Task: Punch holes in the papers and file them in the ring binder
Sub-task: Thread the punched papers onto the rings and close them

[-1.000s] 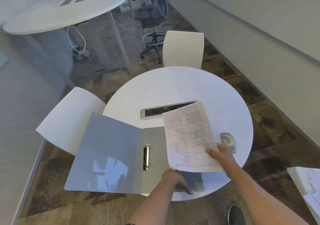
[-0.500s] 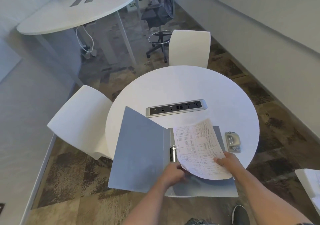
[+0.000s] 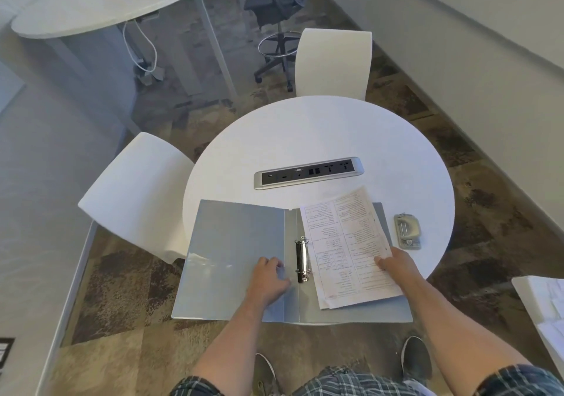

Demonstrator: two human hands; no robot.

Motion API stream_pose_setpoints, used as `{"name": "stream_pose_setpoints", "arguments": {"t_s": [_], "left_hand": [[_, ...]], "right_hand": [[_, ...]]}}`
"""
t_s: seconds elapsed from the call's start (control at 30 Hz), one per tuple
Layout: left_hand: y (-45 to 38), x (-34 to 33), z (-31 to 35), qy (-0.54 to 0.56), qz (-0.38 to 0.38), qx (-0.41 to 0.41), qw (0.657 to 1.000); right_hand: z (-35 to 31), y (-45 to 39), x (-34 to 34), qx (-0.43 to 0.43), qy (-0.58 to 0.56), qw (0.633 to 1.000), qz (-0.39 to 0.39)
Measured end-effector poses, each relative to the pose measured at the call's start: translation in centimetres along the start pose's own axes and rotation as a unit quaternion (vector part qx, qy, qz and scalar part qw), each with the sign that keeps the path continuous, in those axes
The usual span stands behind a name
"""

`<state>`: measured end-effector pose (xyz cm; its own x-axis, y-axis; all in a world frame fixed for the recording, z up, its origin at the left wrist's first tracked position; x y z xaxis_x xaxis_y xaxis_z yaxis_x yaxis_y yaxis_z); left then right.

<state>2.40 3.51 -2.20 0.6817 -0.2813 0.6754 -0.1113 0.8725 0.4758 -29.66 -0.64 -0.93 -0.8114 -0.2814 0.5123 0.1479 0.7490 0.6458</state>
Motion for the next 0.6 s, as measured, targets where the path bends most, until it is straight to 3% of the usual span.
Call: {"name": "stream_pose_setpoints", "arguments": {"t_s": [0.13, 0.27, 0.37, 0.6], "left_hand": [[-0.1, 0.0, 1.0, 0.084, 0.015, 0.008, 0.996], [0.1, 1.2, 3.7, 0.242, 0.044, 0.024, 0.969], [0.4, 2.0, 5.9, 0.391, 0.001, 0.054, 0.919], [2.0, 2.0, 5.3, 0.481, -0.125, 0.1, 0.862]], "right_hand": [[0.3, 0.5, 0.7, 0.011, -0.114, 0.993, 0.034], [-0.5, 0.9, 0.8, 0.038, -0.261, 0.963, 0.051], [-2.7, 1.3, 0.0, 0.08, -0.31, 0.947, -0.018], [-7.8, 3.8, -4.5, 0.141, -0.193, 0.946, -0.219]]}}
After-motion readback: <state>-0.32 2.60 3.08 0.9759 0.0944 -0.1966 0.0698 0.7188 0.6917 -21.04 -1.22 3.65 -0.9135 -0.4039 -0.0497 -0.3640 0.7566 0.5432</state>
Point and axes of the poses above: each hand's wrist, its own y-axis away from the middle knuckle, its own x-axis out of the back of the hand, z = x × y, the point moved 1 cm from there along -y, towards the middle knuckle, and after that the axes turned 10 degrees about y, right-handed, at the moved point
